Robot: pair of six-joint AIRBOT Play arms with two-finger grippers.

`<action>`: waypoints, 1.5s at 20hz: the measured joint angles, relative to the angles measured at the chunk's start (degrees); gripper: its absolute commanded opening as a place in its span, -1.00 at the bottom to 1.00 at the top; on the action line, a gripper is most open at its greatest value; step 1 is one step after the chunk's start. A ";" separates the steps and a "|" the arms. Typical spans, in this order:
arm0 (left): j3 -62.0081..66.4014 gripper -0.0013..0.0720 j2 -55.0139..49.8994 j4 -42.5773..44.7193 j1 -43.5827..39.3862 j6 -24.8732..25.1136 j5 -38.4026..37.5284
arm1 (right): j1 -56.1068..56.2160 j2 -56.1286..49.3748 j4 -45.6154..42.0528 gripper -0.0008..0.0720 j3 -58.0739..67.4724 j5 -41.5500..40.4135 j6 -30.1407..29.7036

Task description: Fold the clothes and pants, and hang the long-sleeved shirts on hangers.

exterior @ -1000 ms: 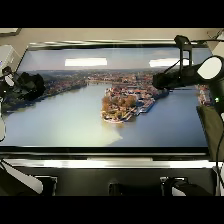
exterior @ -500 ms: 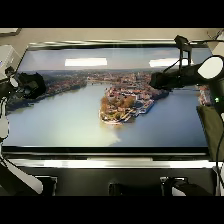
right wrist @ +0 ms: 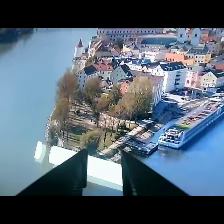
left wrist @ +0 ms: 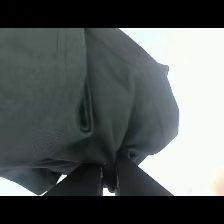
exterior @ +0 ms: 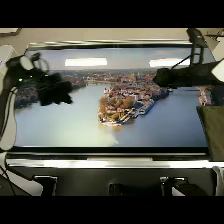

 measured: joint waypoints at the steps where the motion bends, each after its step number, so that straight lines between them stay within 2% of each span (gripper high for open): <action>1: 0.04 -0.93 0.79 -0.85 -3.78 -0.17 -1.92 | 0.00 1.36 -0.66 -0.23 0.00 0.87 0.39; 4: 0.04 -0.93 1.97 -2.49 -16.35 -2.49 -5.81 | 0.00 6.03 -4.04 -0.16 0.00 5.40 1.95; 8: -0.02 -0.93 1.07 -3.39 -31.52 -6.16 -6.64 | 0.00 12.61 -9.53 -0.17 0.02 12.83 4.07; 11: -0.04 -0.91 -1.22 -3.32 -38.66 -8.79 -5.95 | 0.00 17.20 -12.28 -0.18 0.02 16.22 4.70; 12: -0.07 -0.60 -1.92 -3.30 -39.93 -9.44 -5.79 | 0.00 18.34 -12.76 -0.17 0.04 16.72 4.90; 14: -0.04 0.91 -2.60 -3.63 -41.31 -10.19 -5.68 | 0.00 20.09 -13.05 0.09 0.04 17.81 6.69; 16: -0.04 0.96 -2.03 -3.82 -41.13 -10.40 -6.29 | 0.00 20.46 -13.79 0.19 0.02 18.95 9.51; 18: 0.02 0.96 0.07 -4.11 -39.50 -8.98 -7.39 | -0.33 19.08 -12.33 0.19 0.00 19.65 11.17; 23: 0.02 0.95 7.30 -4.26 -29.05 -5.38 -10.10 | -7.28 7.69 3.10 0.19 -0.07 20.26 11.58; 27: -1.70 0.95 11.72 -7.56 -17.79 -1.95 -11.61 | -15.74 -4.68 18.95 0.19 -4.02 21.59 -0.50; 30: -6.10 0.95 14.80 -12.04 -10.05 1.07 -11.87 | -18.27 -10.51 26.23 0.19 -12.41 18.56 -10.36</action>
